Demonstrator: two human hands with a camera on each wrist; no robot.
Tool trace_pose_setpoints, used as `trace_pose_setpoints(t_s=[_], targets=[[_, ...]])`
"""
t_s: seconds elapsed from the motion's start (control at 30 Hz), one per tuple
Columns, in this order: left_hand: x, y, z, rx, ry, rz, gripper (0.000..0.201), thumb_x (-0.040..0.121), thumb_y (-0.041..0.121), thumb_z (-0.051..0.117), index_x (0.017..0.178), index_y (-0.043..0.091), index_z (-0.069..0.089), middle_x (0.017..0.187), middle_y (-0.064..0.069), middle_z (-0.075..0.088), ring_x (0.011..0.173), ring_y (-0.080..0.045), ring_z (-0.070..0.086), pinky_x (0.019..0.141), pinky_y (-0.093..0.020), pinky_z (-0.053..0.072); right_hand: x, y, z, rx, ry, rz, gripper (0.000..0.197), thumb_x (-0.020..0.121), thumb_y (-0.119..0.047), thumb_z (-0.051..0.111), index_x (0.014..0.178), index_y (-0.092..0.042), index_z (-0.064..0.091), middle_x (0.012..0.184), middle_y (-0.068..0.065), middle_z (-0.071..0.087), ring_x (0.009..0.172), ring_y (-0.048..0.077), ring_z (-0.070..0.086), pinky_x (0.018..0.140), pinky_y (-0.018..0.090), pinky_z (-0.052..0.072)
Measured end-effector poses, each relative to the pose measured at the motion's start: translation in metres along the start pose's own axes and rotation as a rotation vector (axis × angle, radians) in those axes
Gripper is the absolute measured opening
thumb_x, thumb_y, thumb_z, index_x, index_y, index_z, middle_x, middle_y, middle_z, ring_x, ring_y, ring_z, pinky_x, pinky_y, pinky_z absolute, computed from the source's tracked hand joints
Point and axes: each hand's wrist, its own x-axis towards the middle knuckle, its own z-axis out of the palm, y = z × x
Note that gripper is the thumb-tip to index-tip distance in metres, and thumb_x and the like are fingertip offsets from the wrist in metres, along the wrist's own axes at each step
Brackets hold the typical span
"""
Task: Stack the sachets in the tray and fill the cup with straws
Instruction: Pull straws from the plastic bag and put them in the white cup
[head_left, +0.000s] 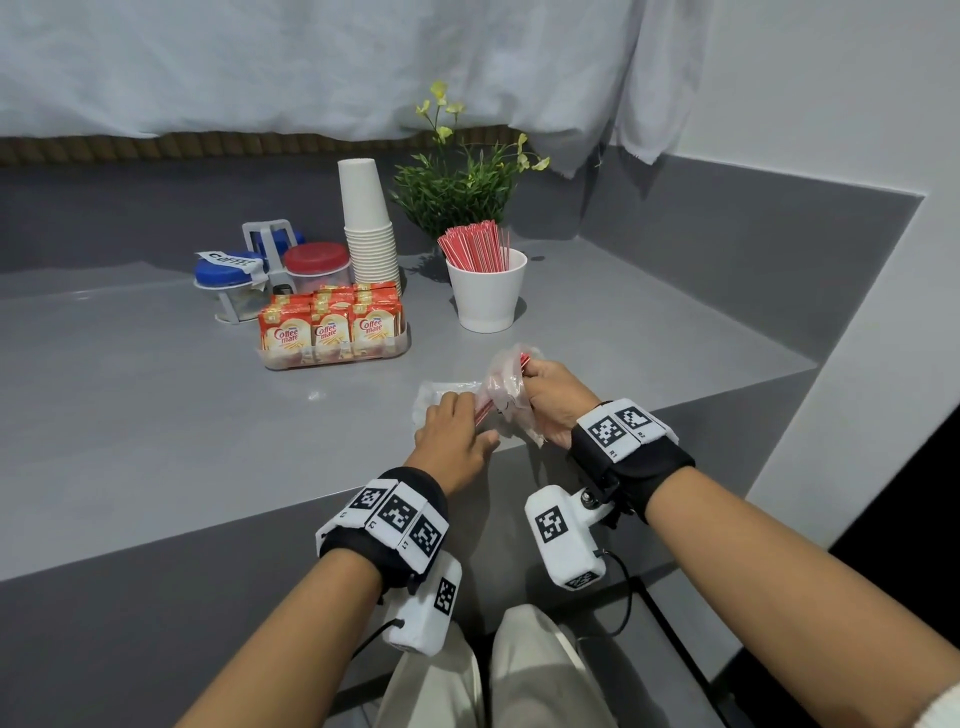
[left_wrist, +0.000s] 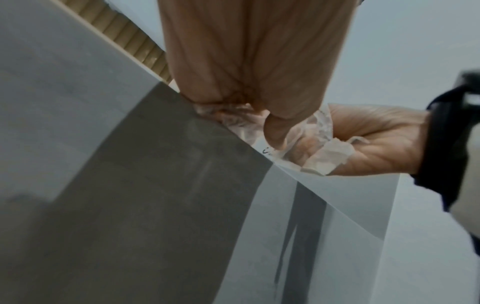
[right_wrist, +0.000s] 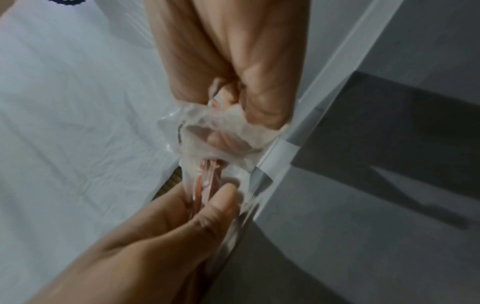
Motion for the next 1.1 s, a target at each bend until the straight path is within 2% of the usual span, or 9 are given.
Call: trace_pose_setpoints(t_s=[0.07,0.17,0.3,0.37,0.53,0.7,0.87,0.97,1.1], targets=[[-0.001,-0.001,-0.001,0.002,-0.030,0.006,0.035,0.097,0.028,0.041,0.124,0.006,0.039,0.131,-0.012,0.039,0.122,-0.029,0.036,0.103,-0.039,0.034,0.003,0.002,-0.003,-0.013,0.042,0.008,0.037,0.077,0.020,0.039,0.109,0.007,0.052,0.077,0.023,0.054,0.060,0.030,0.051,0.051,0.035,0.044],[0.001,-0.002,-0.003,-0.041,-0.063,0.021,0.034,0.099,0.029,0.035,0.123,0.006,0.041,0.127,-0.013,0.042,0.118,-0.029,0.038,0.103,-0.037,0.033,0.004,0.000,-0.011,-0.065,0.076,-0.019,0.015,0.079,0.010,0.052,0.083,0.001,0.063,0.087,0.030,0.061,0.072,0.034,0.058,0.060,0.039,0.050],[0.001,-0.002,-0.005,-0.102,-0.053,0.030,0.031,0.101,0.025,0.030,0.115,0.004,0.046,0.117,-0.016,0.050,0.107,-0.029,0.045,0.090,-0.033,0.034,0.005,-0.013,-0.023,0.183,0.137,-0.074,0.012,0.086,0.008,0.052,0.076,0.002,0.055,0.051,0.010,0.054,0.037,0.010,0.046,0.037,0.017,0.040],[0.001,-0.001,-0.005,-0.100,-0.048,0.035,0.030,0.101,0.024,0.029,0.112,0.002,0.047,0.113,-0.017,0.053,0.103,-0.031,0.048,0.087,-0.034,0.036,0.004,-0.014,-0.023,0.274,0.097,-0.071,0.015,0.088,0.007,0.051,0.075,-0.001,0.053,0.050,0.007,0.051,0.035,0.006,0.043,0.035,0.013,0.040],[0.001,0.001,-0.006,-0.131,-0.060,0.040,0.033,0.101,0.027,0.027,0.108,0.003,0.049,0.107,-0.015,0.056,0.101,-0.031,0.050,0.090,-0.036,0.036,0.006,0.004,-0.008,0.164,-0.059,0.035,0.009,0.087,-0.006,0.055,0.079,-0.010,0.055,0.075,0.022,0.055,0.058,0.027,0.053,0.047,0.028,0.046],[0.003,0.000,-0.005,-0.154,-0.082,0.027,0.036,0.100,0.034,0.029,0.102,0.007,0.052,0.099,-0.009,0.053,0.095,-0.028,0.049,0.084,-0.033,0.036,0.015,0.010,-0.012,0.058,0.071,-0.032,0.026,0.089,-0.015,0.052,0.063,-0.011,0.053,0.062,0.014,0.053,0.056,0.025,0.050,0.049,0.029,0.045],[0.003,0.002,-0.012,-0.203,-0.135,-0.006,0.042,0.098,0.038,0.034,0.121,0.007,0.052,0.124,-0.008,0.054,0.114,-0.025,0.049,0.097,-0.032,0.035,0.020,-0.011,-0.026,-0.220,0.340,-0.270,0.028,0.096,-0.017,0.042,0.068,-0.016,0.046,0.063,0.002,0.052,0.061,0.016,0.051,0.068,0.032,0.047],[0.009,0.003,-0.021,-0.204,-0.156,-0.054,0.039,0.098,0.029,0.040,0.131,0.009,0.047,0.137,-0.009,0.047,0.125,-0.025,0.043,0.102,-0.027,0.030,0.020,-0.028,-0.029,-0.280,0.380,-0.404,0.027,0.098,-0.017,0.036,0.072,-0.022,0.042,0.065,-0.002,0.057,0.066,0.011,0.054,0.080,0.036,0.047],[0.023,0.009,-0.030,-0.182,-0.195,-0.069,0.039,0.099,0.024,0.038,0.133,0.009,0.045,0.143,-0.009,0.043,0.130,-0.021,0.039,0.099,-0.022,0.029,0.017,-0.028,-0.017,-0.241,0.213,-0.496,0.023,0.098,-0.013,0.037,0.080,-0.028,0.041,0.065,0.000,0.053,0.058,0.010,0.052,0.060,0.022,0.048]])
